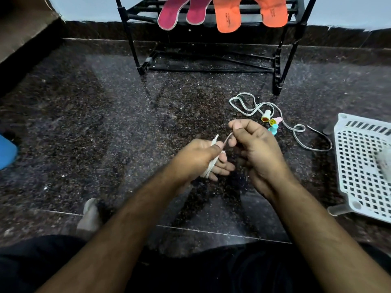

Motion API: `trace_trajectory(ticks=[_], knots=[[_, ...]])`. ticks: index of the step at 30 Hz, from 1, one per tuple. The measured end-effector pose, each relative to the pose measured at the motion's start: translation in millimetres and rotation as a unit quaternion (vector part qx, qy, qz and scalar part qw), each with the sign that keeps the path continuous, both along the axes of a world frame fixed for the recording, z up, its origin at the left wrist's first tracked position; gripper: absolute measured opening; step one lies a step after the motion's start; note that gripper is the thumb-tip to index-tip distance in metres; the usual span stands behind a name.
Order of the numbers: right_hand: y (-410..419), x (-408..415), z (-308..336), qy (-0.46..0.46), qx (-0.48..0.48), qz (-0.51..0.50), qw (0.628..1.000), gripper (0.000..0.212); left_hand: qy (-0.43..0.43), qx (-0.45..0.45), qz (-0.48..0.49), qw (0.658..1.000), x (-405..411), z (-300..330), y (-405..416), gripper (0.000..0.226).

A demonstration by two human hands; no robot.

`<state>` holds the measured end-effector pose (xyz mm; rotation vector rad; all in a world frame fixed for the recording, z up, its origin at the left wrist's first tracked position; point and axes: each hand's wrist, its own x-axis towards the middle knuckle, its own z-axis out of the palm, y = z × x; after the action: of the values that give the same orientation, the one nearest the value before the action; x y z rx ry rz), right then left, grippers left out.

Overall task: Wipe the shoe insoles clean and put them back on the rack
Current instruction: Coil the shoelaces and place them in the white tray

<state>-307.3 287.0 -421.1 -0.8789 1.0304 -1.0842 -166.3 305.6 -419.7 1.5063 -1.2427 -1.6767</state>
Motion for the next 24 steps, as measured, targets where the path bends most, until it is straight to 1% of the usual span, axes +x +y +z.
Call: trace_trajectory(ticks=[1,3,5,7,8,12,15,18,22,24], knots=[[2.1,2.7,1.5,0.013,-0.03,0.005,0.999,0.011,-0.004,-0.013,0.038,0.999,-2.1,-4.1,-0.8,0.037],[6.4,8.6,2.1,0.008,-0.076,0.044,0.996,0.009,0.013,-0.059,0.122,0.991,-4.1,-12.0,-2.8,0.04],[11.0,14.1,-1.3,0.027,-0.11,0.108,0.988,0.007,0.061,-0.097,0.201,0.973,-4.2,-12.5,-2.6,0.043],[16.8,20.9,-3.4,0.04,-0.113,0.172,0.978,0.008,0.141,-0.093,0.262,0.95,-0.9,-6.1,-1.6,0.038],[19.3,24.0,-4.1,0.037,-0.105,0.19,0.975,0.009,0.179,-0.086,0.276,0.94,1.3,-3.4,-1.5,0.038],[17.9,24.6,-8.5,0.06,-0.077,0.189,0.977,0.015,0.261,-0.109,0.314,0.906,14.0,0.1,-5.5,0.038],[12.1,16.8,-10.0,0.066,-0.047,0.141,0.987,0.016,0.296,-0.11,0.316,0.895,15.7,1.9,-8.5,0.037],[6.9,11.2,-8.7,0.025,-0.022,0.074,0.997,0.012,0.34,-0.069,0.27,0.898,8.1,2.0,-6.5,0.04],[5.1,12.4,-14.2,0.071,-0.062,0.062,0.994,0.014,0.389,-0.012,0.224,0.894,3.9,2.0,-5.0,0.044],[6.2,13.8,-14.1,0.054,-0.071,0.065,0.994,0.014,0.404,0.006,0.212,0.89,6.0,1.8,-4.8,0.044]])
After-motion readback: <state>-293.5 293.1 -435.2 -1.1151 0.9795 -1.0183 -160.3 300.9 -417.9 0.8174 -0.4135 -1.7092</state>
